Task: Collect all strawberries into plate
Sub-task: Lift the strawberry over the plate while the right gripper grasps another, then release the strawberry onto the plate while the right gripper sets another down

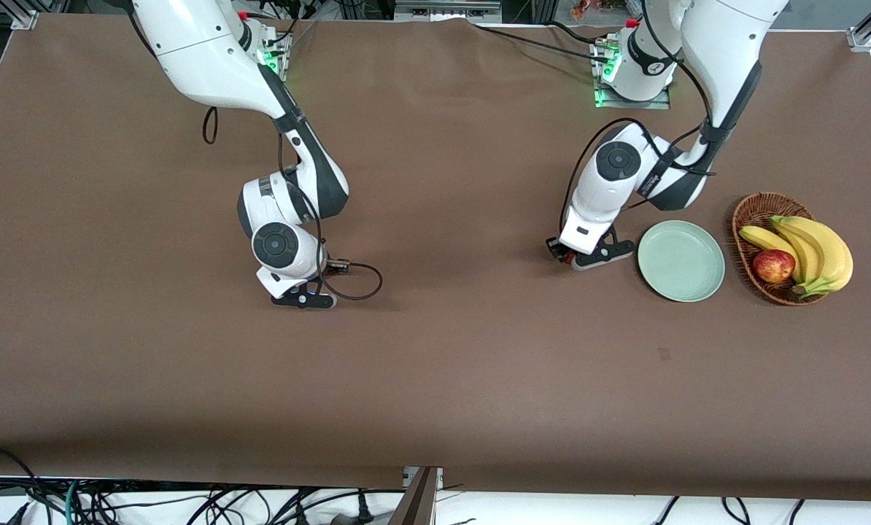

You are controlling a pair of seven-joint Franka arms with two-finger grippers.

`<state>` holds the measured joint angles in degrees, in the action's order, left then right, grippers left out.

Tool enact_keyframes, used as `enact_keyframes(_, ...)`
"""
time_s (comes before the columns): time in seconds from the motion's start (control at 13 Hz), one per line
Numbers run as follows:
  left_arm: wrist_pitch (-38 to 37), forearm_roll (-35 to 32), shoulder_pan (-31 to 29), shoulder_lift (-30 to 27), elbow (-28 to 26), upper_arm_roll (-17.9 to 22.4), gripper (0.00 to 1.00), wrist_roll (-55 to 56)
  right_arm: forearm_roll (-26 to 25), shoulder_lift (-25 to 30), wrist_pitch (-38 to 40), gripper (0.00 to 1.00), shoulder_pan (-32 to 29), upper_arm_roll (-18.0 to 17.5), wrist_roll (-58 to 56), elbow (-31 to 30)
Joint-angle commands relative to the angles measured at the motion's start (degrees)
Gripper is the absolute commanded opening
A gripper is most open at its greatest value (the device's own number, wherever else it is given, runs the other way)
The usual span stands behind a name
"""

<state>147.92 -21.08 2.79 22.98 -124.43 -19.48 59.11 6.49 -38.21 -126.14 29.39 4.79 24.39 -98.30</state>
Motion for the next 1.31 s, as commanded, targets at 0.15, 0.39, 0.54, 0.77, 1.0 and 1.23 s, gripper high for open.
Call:
enact_keyframes(0.15,-18.8,16.6,-1.4,-3.2,11.6,4.9,0.02,-22.6,3.9,2.1,8.0,0.29,0.0,0.1,-0.6,6.4)
enact_keyframes(0.39,-25.4,23.1,-1.4,-7.2,11.8,14.4,0.02,-42.0,8.5,-0.4,8.6,0.30,0.7,-0.5,3.5,12.2)
enact_keyframes(0.54,-26.5,24.1,-1.5,-8.0,10.5,20.3,0.04,-53.8,11.2,-4.6,8.1,0.30,3.3,-1.4,9.8,19.2)
enact_keyframes(0.77,-21.0,24.8,-1.9,-7.6,5.5,27.5,0.04,-67.5,12.1,-9.8,0.0,0.30,8.6,-2.5,21.7,24.5)
enact_keyframes(1.0,-11.0,26.7,-2.5,-6.0,-1.1,29.1,0.04,-74.1,12.1,-13.7,-16.5,0.31,16.5,-2.6,34.4,24.6)
enact_keyframes(1.23,-7.5,26.7,-3.0,-3.5,-2.4,29.4,0.06,-75.4,12.0,-18.5,-33.9,0.32,23.9,-2.6,46.2,25.4)
